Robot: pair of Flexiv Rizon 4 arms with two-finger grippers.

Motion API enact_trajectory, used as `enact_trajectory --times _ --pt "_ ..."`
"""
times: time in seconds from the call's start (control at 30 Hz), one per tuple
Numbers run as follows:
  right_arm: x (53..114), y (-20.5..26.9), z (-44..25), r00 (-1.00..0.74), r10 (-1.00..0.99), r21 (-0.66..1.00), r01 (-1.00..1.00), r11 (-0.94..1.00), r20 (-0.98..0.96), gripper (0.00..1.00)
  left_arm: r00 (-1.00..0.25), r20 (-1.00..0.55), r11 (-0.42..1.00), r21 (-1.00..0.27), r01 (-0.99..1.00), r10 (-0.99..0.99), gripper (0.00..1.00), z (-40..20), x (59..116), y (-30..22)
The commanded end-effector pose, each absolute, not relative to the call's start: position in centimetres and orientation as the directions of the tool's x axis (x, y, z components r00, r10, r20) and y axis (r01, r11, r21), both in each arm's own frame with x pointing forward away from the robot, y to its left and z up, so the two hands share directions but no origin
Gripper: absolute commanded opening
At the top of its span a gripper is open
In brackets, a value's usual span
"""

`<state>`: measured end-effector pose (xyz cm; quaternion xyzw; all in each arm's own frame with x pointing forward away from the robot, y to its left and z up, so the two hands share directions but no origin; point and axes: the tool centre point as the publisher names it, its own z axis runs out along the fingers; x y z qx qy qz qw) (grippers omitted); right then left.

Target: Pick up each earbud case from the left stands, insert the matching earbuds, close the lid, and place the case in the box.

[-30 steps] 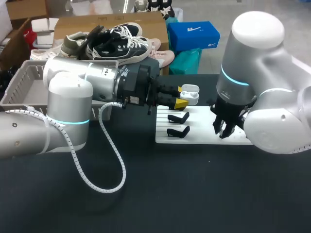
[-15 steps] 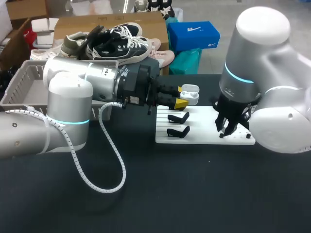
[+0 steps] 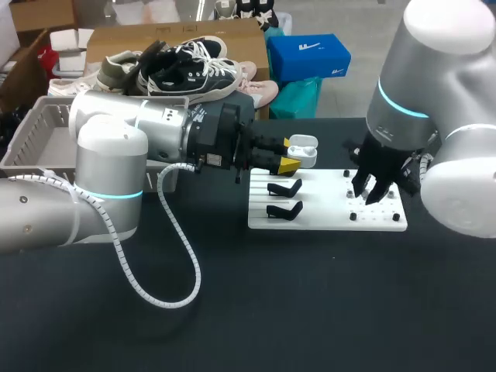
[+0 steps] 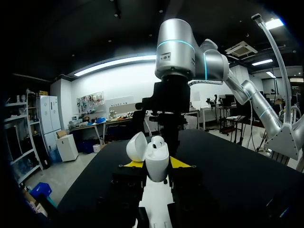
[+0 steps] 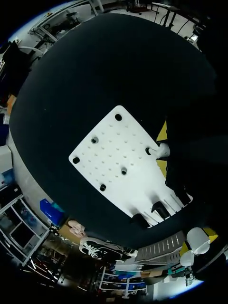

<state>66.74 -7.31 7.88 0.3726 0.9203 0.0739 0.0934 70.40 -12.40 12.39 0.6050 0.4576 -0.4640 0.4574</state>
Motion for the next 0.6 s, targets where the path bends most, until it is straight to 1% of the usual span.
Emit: enact_trajectory --times 0.03,0.23,0.33,0.6 --pt "65.8 -8.1 11.0 -0.739 0.666 0.172 0.646 0.744 -0.106 0.0 0.152 -0.98 -0.161 0.13 0.978 0.128 0.0 12.3 70.4 -12.4" --pt "65.3 -8.1 14.6 -0.806 0.583 0.133 0.57 0.811 -0.104 0.0 0.152 -0.98 -0.161 0.13 0.978 0.128 0.0 12.3 70.4 -12.4" --pt "64.9 -7.6 16.8 -0.845 0.529 0.145 0.515 0.845 -0.083 0.0 0.152 -0.98 -0.161 0.13 0.978 0.128 0.0 12.3 70.4 -12.4" --pt "64.2 -3.8 21.1 -0.94 0.328 0.181 0.309 0.934 -0.089 0.0 0.152 -0.98 -0.161 0.13 0.978 0.128 0.0 12.3 70.4 -12.4"
